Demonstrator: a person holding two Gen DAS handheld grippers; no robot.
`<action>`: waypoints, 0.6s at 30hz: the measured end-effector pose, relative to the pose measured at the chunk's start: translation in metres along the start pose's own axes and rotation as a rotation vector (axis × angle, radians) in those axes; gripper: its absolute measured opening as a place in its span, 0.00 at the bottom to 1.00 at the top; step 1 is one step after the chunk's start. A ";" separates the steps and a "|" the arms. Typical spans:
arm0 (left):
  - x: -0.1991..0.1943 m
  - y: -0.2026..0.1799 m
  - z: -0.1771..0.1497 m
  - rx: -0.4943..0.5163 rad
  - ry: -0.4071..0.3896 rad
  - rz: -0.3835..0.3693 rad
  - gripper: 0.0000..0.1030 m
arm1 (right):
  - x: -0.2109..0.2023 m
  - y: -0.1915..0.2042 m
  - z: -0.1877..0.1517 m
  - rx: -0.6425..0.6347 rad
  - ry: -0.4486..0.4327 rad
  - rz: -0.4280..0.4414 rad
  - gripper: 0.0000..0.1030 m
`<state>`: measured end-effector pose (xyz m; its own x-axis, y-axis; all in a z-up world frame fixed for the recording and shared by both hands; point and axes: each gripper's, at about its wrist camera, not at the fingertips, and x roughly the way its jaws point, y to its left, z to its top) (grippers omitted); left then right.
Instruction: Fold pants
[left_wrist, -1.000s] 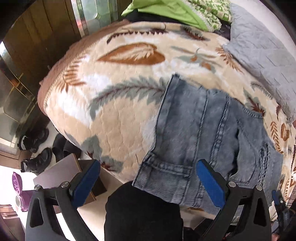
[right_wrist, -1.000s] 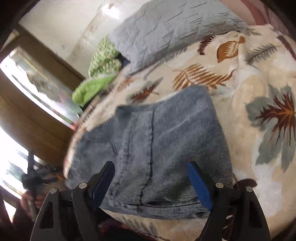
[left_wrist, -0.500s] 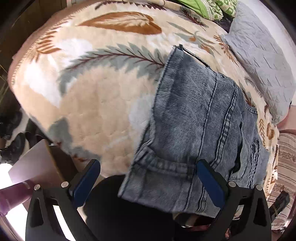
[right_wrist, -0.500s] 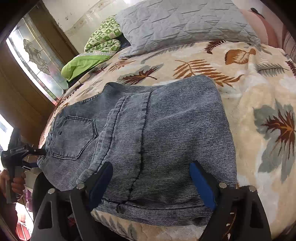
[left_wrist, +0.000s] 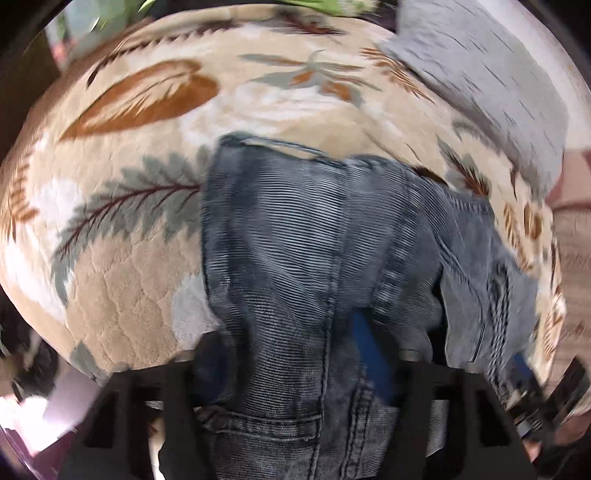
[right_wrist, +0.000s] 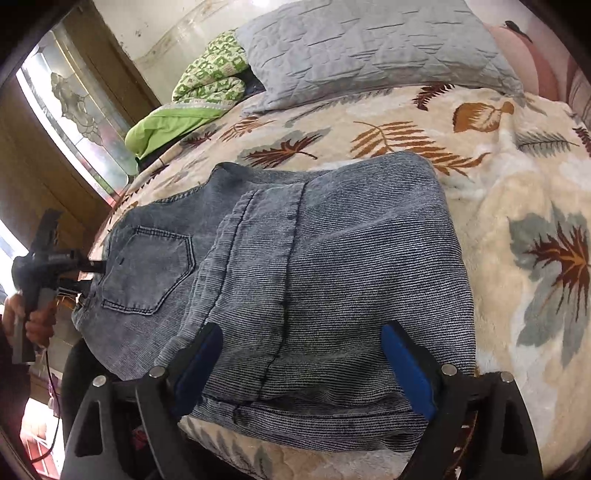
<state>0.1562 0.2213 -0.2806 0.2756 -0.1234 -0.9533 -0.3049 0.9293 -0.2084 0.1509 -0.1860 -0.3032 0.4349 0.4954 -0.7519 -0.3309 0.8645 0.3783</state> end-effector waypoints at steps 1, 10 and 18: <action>0.000 -0.002 -0.001 0.004 -0.009 0.021 0.49 | 0.000 0.000 0.000 -0.003 0.001 -0.002 0.88; -0.011 -0.003 -0.006 0.005 -0.042 0.056 0.41 | -0.001 -0.005 0.002 0.031 0.001 0.025 0.88; -0.002 -0.004 0.001 -0.030 -0.063 0.024 0.40 | -0.002 -0.006 0.001 0.042 -0.002 0.039 0.87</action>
<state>0.1576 0.2184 -0.2776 0.3242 -0.0786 -0.9427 -0.3390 0.9207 -0.1933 0.1527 -0.1926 -0.3034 0.4235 0.5292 -0.7352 -0.3122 0.8471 0.4300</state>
